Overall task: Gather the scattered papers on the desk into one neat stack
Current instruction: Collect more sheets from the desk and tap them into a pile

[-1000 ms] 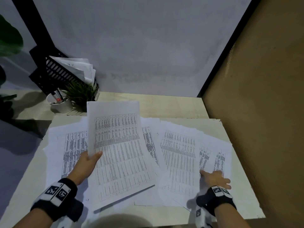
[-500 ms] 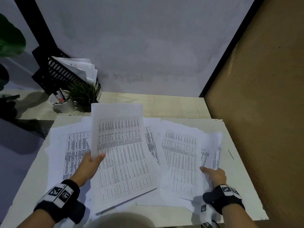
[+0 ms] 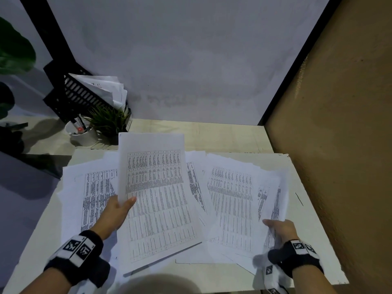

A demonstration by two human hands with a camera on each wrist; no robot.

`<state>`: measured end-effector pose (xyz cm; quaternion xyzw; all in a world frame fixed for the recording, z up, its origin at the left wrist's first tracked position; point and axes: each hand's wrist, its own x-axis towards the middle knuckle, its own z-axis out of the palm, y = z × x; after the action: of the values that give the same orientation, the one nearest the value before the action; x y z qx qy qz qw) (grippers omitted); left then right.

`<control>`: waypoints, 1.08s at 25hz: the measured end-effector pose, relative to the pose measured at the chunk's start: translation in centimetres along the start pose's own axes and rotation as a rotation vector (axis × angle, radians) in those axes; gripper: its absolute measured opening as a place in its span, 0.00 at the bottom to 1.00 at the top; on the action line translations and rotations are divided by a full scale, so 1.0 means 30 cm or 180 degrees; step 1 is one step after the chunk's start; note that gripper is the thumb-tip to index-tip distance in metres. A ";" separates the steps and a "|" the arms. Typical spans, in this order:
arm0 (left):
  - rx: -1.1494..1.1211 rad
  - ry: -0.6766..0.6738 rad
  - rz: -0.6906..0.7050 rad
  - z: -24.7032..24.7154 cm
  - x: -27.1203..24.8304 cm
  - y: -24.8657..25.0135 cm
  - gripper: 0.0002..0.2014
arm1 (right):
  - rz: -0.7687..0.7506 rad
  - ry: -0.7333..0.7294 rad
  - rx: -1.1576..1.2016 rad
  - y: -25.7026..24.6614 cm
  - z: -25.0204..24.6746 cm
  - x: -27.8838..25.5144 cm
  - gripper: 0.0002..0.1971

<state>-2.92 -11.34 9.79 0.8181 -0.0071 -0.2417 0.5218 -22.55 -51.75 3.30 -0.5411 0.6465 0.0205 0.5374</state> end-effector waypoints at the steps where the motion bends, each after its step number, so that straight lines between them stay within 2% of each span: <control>1: 0.0028 -0.0004 0.0012 0.004 -0.004 0.006 0.16 | -0.0033 -0.0023 -0.0071 0.002 0.009 0.013 0.14; 4: 0.0083 -0.0006 0.0049 0.024 -0.015 0.033 0.18 | -0.0106 -0.0005 -0.0190 0.003 0.026 0.010 0.16; 6: 0.0048 0.0045 0.0100 0.019 -0.016 0.044 0.19 | -0.0232 0.0097 -0.0202 0.013 0.020 0.041 0.23; 7: 0.0024 0.0058 0.0131 0.010 -0.010 0.044 0.18 | -0.0371 0.0167 -0.0289 0.012 0.015 0.044 0.23; 11: -0.0069 0.0030 0.0190 0.000 -0.006 0.042 0.15 | -0.0899 0.0539 -0.0988 -0.027 -0.015 -0.040 0.20; 15: -0.0020 0.0000 0.0196 0.016 -0.016 0.030 0.15 | -0.1320 0.0623 -0.1225 -0.089 -0.064 -0.091 0.16; 18: -0.0137 -0.0148 0.0135 0.025 -0.005 0.012 0.15 | -0.1448 0.0728 -0.1337 -0.161 -0.107 -0.126 0.16; 22: -0.0154 -0.0054 0.0097 0.030 0.004 -0.008 0.14 | -0.1621 0.0905 -0.1495 -0.213 -0.139 -0.159 0.16; 27: -0.0244 -0.0117 0.0186 0.027 -0.011 -0.012 0.16 | -0.1471 0.0738 -0.1679 -0.220 -0.192 -0.180 0.18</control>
<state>-3.63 -11.76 9.33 0.7923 -0.0314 -0.2415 0.5594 -22.54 -54.32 13.25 -0.7915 0.5363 0.0031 0.2931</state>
